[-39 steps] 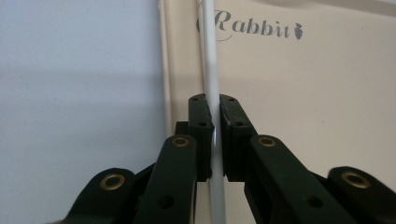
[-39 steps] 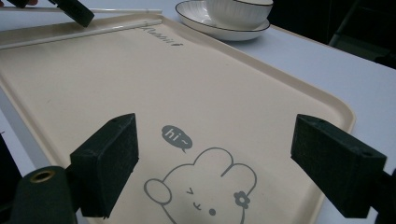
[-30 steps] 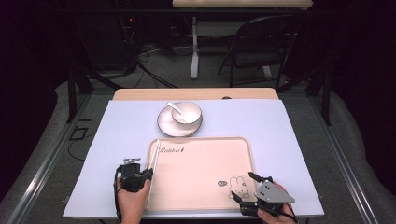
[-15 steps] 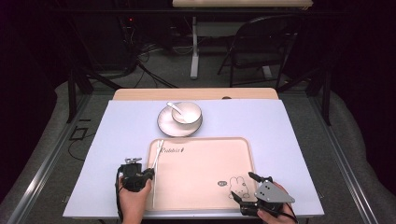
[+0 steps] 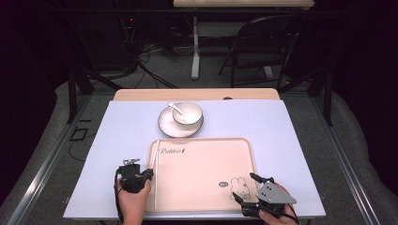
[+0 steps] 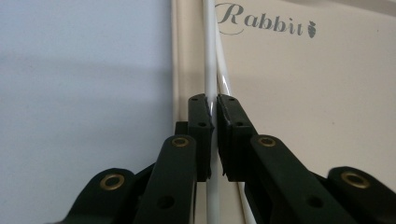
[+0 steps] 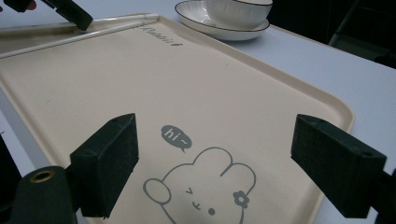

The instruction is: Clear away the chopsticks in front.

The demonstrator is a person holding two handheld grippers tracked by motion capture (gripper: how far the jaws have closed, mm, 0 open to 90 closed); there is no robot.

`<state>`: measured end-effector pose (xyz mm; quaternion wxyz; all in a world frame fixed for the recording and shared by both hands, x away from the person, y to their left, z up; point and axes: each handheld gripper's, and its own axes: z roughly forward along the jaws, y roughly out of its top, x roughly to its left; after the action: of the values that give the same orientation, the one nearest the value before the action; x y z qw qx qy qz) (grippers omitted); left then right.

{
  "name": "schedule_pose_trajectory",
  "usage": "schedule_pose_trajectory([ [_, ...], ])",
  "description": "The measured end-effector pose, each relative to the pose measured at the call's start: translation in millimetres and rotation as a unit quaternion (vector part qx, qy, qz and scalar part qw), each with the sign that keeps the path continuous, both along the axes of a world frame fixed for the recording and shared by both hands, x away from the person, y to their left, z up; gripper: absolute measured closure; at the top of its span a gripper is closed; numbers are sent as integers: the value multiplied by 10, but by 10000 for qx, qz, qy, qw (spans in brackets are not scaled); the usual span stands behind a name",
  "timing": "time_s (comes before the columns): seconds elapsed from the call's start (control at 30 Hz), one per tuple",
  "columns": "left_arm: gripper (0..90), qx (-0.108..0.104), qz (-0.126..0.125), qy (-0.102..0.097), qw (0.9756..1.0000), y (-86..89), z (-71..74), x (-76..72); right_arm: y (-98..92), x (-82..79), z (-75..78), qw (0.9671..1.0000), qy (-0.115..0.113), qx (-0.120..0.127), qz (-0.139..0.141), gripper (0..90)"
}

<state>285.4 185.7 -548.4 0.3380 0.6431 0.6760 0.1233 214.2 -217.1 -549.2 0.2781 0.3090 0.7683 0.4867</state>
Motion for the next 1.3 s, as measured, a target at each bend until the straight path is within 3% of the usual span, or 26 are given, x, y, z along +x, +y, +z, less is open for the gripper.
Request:
schedule_pose_trajectory([
  [0.37, 844, -46, 90, -32, 9999, 18, 7, -23, 1, -2, 1, 10000, -2, -3, 3, 144],
  [0.7, 843, -8, 71, 11, 10000, 6, -12, -20, -1, -1, 2, 10000, -6, -3, 9, 144],
  [0.97, 819, -147, 37, 50, 9999, 7, -29, 11, -2, -1, 2, 10000, -5, -8, 7, 145],
  [1.3, 793, -166, -53, 16, 9998, -23, -32, 23, 2, -2, 1, 10000, 1, -7, 3, 144],
])
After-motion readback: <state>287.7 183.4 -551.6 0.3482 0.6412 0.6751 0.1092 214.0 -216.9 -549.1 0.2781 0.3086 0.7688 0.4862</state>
